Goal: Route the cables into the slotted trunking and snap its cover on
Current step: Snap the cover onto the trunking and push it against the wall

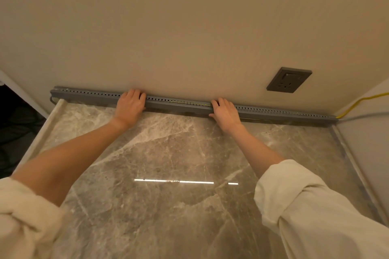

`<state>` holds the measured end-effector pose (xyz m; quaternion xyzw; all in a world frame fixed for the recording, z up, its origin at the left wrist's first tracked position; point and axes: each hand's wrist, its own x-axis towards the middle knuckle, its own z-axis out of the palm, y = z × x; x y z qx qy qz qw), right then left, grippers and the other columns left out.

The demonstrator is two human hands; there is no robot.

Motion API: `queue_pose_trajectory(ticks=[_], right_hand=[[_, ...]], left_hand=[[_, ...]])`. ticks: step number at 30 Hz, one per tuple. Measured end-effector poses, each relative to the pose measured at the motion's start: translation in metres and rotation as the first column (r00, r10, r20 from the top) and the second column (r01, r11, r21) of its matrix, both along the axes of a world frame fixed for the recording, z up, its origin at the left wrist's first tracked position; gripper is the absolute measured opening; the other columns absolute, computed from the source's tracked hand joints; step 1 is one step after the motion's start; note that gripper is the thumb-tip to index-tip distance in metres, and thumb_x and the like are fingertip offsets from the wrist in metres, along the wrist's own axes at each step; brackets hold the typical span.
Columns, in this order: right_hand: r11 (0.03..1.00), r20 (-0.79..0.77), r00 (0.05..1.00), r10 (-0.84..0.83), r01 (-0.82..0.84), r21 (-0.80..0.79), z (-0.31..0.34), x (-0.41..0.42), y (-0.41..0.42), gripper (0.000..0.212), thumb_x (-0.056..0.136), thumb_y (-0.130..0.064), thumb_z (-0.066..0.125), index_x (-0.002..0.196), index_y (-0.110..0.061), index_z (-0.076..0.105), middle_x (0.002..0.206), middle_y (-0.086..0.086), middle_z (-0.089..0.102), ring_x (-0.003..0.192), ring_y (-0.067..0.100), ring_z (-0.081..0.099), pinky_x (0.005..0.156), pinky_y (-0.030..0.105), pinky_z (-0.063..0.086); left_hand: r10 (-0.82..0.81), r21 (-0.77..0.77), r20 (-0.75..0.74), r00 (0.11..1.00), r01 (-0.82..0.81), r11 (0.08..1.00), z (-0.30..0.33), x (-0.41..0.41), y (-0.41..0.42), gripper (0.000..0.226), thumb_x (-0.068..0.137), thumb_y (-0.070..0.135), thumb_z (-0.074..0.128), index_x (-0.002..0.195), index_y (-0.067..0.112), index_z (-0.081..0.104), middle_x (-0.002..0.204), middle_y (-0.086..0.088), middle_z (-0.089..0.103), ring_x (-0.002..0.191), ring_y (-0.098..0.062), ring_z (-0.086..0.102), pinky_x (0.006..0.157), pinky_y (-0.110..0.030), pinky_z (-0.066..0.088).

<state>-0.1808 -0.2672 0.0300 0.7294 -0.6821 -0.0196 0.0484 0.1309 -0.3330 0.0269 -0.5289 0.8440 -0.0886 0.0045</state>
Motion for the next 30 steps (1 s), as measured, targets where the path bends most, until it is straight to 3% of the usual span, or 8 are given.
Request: queue_pose_trajectory(ticks=[6, 16, 23, 30], right_hand=[[1.0, 0.008, 1.0, -0.009, 0.009, -0.003, 0.002, -0.003, 0.006, 0.045, 0.09, -0.033, 0.057, 0.123, -0.005, 0.047, 0.119, 0.015, 0.053, 0.112, 0.032, 0.049, 0.094, 0.038, 0.037], [0.999, 0.018, 0.999, -0.031, 0.031, -0.007, 0.01, -0.011, 0.017, 0.044, 0.091, -0.03, 0.057, 0.123, -0.004, 0.046, 0.121, 0.016, 0.051, 0.114, 0.032, 0.047, 0.096, 0.038, 0.037], [0.999, 0.029, 0.999, -0.034, 0.035, -0.008, 0.018, -0.01, 0.026, 0.04, 0.093, -0.025, 0.053, 0.125, -0.003, 0.045, 0.122, 0.016, 0.05, 0.115, 0.032, 0.046, 0.098, 0.038, 0.035], [0.997, 0.022, 0.998, -0.065, 0.065, -0.041, 0.037, -0.018, 0.047, 0.03, 0.095, -0.022, 0.046, 0.118, -0.003, 0.048, 0.117, 0.016, 0.052, 0.111, 0.032, 0.048, 0.095, 0.038, 0.036]], left_hand=[[0.03, 0.031, -0.033, 0.999, -0.029, 0.999, 0.003, -0.005, 0.005, 0.034, 0.078, 0.015, 0.07, 0.104, 0.0, 0.055, 0.104, -0.02, 0.059, 0.099, -0.038, 0.053, 0.083, -0.047, 0.045], [0.04, 0.046, -0.04, 0.998, -0.038, 0.998, 0.007, -0.01, 0.008, 0.037, 0.077, 0.026, 0.07, 0.101, 0.001, 0.055, 0.101, -0.02, 0.059, 0.095, -0.037, 0.055, 0.079, -0.046, 0.045], [-0.005, 0.006, -0.068, 0.998, 0.006, 1.0, 0.011, -0.021, 0.016, 0.033, 0.085, 0.034, 0.06, 0.099, 0.004, 0.056, 0.1, -0.017, 0.06, 0.094, -0.034, 0.056, 0.078, -0.043, 0.045], [0.028, -0.012, -0.083, 0.996, -0.029, 1.0, 0.033, -0.022, 0.028, 0.027, 0.09, 0.026, 0.05, 0.094, 0.0, 0.058, 0.096, -0.02, 0.062, 0.092, -0.036, 0.057, 0.076, -0.043, 0.045]])
